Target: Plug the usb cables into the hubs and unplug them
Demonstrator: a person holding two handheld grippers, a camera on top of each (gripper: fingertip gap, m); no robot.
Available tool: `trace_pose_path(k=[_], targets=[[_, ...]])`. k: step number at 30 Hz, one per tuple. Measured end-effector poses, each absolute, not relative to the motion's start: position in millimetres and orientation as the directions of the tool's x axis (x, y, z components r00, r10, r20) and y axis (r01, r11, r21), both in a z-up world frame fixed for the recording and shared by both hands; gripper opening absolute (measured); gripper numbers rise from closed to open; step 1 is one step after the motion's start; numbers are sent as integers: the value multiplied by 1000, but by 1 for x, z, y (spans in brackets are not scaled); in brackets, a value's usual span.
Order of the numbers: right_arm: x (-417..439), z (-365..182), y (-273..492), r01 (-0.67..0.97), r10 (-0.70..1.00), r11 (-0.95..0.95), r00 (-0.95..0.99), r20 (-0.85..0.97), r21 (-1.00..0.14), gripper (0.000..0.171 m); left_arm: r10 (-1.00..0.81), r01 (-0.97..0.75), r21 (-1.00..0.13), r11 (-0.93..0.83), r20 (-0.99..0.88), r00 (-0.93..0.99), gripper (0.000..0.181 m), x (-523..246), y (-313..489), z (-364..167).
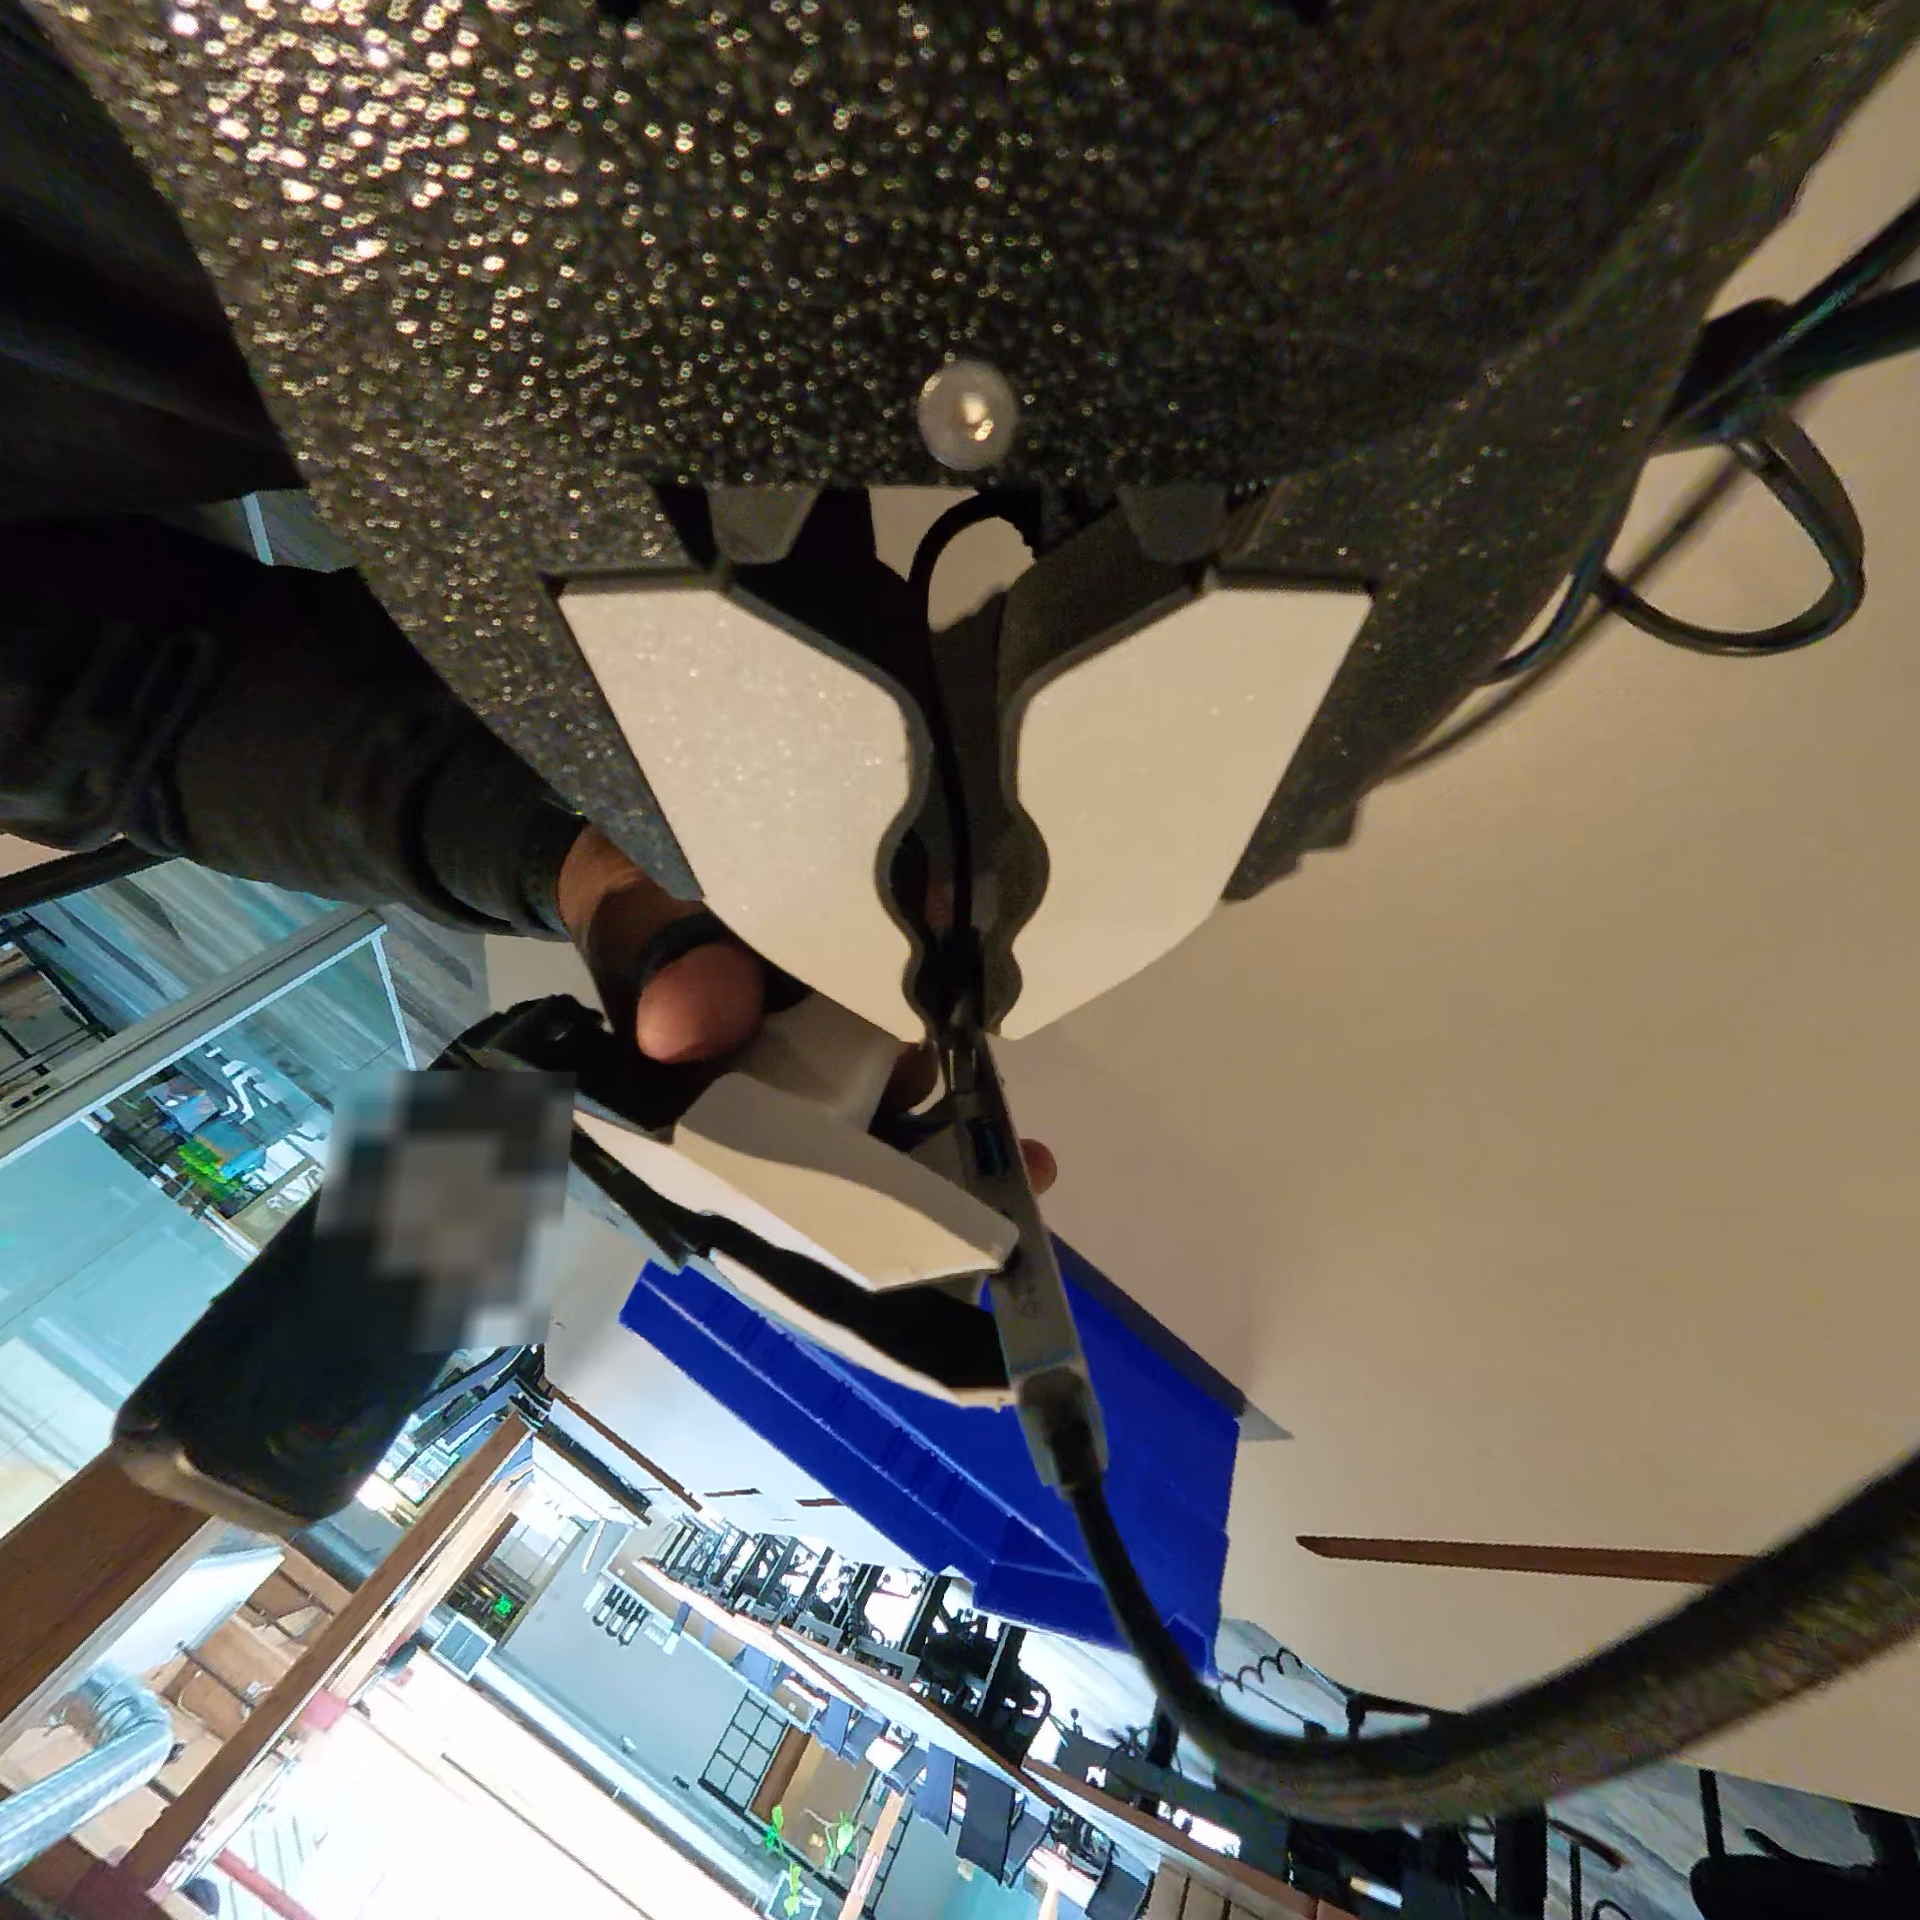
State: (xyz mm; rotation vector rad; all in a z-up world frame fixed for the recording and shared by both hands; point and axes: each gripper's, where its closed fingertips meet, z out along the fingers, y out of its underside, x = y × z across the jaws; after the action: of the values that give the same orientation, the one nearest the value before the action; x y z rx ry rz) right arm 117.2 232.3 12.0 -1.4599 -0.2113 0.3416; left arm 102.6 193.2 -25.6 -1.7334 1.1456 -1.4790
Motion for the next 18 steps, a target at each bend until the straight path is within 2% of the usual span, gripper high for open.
trace_pose_path(k=[12,16,18], targets=[[118,-15,241,-305,413,-164,842,-346,-938,34,-920,-283,-876,-392,384,85,7,100,207,-37],[117,-17,238,-316,432,-212,819,-378,-925,35,-914,-298,-864,-406,392,109,7,97,214,-41],[116,-21,236,-307,434,-245,814,-388,-919,35,-917,-364,-843,-397,381,118,7,94,216,-52]])
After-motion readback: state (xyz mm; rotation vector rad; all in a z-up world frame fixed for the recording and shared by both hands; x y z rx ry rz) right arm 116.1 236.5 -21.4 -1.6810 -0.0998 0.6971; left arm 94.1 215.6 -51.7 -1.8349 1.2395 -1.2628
